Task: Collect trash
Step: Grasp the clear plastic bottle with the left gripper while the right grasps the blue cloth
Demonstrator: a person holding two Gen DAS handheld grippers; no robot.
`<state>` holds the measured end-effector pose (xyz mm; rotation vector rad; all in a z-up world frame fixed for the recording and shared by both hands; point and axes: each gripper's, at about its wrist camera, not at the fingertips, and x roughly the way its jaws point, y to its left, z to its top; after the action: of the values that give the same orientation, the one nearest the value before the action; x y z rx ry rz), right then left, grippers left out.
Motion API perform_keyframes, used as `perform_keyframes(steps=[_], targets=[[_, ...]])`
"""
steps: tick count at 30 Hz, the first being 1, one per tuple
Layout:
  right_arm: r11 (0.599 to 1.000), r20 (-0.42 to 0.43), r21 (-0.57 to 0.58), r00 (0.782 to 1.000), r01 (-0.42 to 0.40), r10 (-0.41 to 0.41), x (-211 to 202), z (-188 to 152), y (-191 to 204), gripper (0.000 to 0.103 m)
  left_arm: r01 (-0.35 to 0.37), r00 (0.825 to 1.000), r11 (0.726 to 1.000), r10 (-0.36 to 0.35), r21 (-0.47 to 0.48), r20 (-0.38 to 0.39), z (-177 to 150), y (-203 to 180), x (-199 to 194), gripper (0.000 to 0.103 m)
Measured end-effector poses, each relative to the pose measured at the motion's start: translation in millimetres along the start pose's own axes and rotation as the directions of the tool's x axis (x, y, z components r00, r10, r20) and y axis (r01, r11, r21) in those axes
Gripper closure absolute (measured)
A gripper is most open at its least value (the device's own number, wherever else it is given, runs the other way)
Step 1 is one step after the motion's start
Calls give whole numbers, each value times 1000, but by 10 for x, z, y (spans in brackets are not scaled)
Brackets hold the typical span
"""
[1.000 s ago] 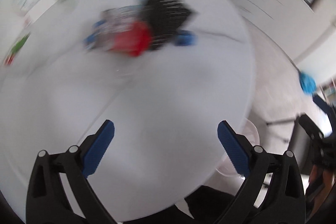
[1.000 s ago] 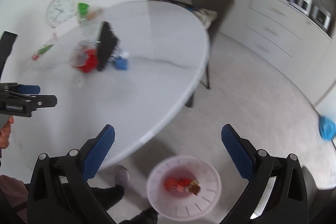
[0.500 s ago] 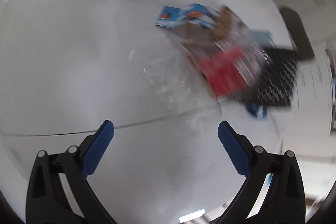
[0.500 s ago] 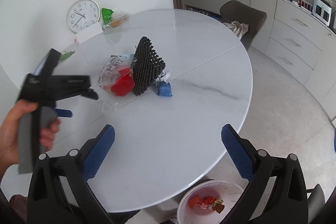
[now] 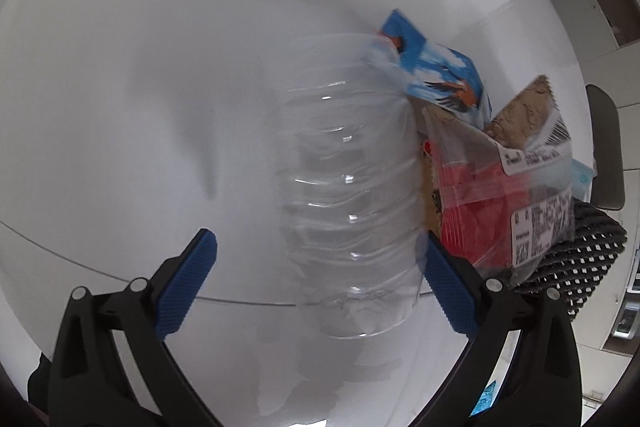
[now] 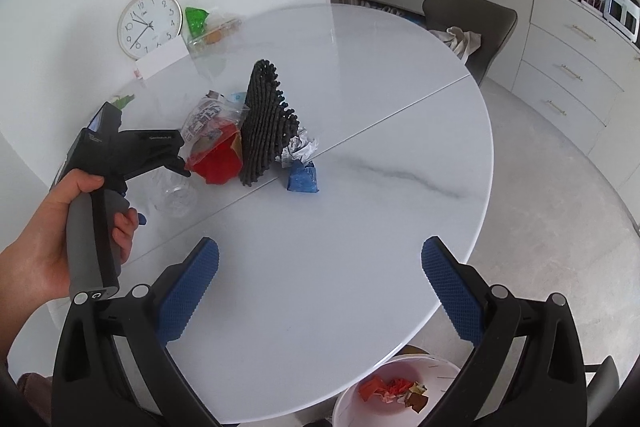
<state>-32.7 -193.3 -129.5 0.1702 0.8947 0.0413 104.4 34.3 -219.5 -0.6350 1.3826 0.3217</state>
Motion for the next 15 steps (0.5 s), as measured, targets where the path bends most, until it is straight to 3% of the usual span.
perform_keyframes(steps=[3, 6, 7, 15], targets=[[1000, -14, 0, 1000, -8, 8, 82, 33, -19, 2, 11, 1000, 1000, -11, 19, -5, 0, 1, 29, 9], [1000, -22, -7, 1000, -16, 16, 141, 77, -15, 2, 48, 999, 997, -48, 57, -10, 52, -47, 70, 24], [1000, -22, -12, 1000, -19, 19, 150, 90, -11, 2, 69, 998, 995, -68, 73, -15, 64, -67, 81, 34], [1000, -67, 16, 997, -27, 28, 432, 242, -17, 2, 110, 994, 964, -106, 242, -30, 91, -114, 35, 36]])
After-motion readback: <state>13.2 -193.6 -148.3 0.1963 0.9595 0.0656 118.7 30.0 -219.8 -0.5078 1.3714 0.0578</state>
